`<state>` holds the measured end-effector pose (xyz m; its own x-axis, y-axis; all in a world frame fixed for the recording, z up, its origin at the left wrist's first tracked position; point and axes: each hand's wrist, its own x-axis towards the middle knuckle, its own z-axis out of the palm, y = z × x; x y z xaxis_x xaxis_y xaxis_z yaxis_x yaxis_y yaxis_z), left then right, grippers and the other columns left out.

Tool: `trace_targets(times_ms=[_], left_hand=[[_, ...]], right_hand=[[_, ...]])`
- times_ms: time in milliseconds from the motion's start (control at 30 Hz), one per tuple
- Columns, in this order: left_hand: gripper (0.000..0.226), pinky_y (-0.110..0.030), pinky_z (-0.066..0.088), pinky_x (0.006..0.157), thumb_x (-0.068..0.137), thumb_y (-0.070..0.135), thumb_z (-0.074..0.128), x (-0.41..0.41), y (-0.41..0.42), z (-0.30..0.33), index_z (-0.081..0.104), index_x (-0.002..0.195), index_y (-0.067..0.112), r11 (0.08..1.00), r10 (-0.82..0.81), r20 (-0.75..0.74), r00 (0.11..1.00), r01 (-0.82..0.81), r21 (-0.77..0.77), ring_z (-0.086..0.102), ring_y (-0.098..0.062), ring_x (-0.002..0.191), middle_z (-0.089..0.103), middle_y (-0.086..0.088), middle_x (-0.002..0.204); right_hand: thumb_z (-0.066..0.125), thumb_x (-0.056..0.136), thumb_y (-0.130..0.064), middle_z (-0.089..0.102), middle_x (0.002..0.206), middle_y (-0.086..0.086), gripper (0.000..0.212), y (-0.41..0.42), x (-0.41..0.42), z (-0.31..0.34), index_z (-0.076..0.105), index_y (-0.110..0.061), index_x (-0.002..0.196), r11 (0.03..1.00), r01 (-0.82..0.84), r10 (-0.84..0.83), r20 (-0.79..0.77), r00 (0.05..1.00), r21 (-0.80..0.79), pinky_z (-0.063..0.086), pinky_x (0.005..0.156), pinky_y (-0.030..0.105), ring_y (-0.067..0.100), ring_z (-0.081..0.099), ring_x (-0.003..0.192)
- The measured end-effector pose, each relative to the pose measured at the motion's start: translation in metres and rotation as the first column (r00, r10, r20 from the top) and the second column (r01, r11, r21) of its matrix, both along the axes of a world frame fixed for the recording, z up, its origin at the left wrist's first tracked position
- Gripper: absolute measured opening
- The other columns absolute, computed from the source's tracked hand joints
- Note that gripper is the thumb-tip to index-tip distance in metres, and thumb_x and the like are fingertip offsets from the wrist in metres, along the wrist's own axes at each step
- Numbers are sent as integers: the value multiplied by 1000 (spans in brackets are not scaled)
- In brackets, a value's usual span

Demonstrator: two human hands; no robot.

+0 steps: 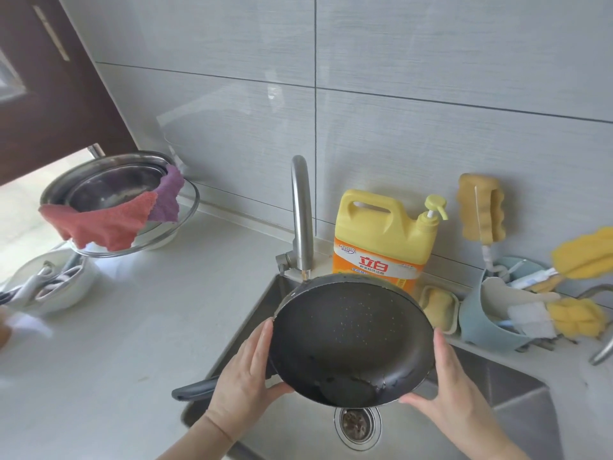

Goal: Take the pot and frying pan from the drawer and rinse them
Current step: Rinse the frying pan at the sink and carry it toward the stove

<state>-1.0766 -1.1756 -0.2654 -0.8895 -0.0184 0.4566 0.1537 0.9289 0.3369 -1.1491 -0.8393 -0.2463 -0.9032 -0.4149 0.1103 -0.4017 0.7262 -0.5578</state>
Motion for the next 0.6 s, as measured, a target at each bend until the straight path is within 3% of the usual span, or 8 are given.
trace_targets(times_ms=[133,267,400,600], left_hand=[[109,-27,54,84,79,75,54,11,-21,-7,9,157,15,997,56,-7,998,-56,46,49,-20,123,41,-7,144],[117,-34,59,72,69,75,63,26,-40,-13,12,157,16,990,126,14,992,-127,65,52,-21,120,43,-9,142],[120,-36,60,64,65,79,63,40,-54,-15,14,156,18,977,185,65,981,-191,91,53,-20,114,44,-8,142],[114,-36,60,63,71,82,57,45,-64,-16,19,155,14,971,219,70,973,-225,80,54,-21,114,46,-11,139]], right_hand=[[97,47,-42,4,155,-25,152,-27,-9,-1,-11,-42,154,998,-63,63,-27,998,-11,47,86,23,1,34,134],[90,64,-45,-5,152,-25,143,-48,-16,-7,-29,-55,142,990,-141,141,-5,990,-7,45,99,28,14,33,143],[85,70,-47,-15,148,-26,132,-67,-18,-7,-24,-39,144,979,-202,202,-19,979,4,44,100,26,18,39,141],[80,77,-48,-28,142,-31,128,-78,-22,-6,-31,-39,140,971,-239,239,9,971,19,42,101,25,16,37,142]])
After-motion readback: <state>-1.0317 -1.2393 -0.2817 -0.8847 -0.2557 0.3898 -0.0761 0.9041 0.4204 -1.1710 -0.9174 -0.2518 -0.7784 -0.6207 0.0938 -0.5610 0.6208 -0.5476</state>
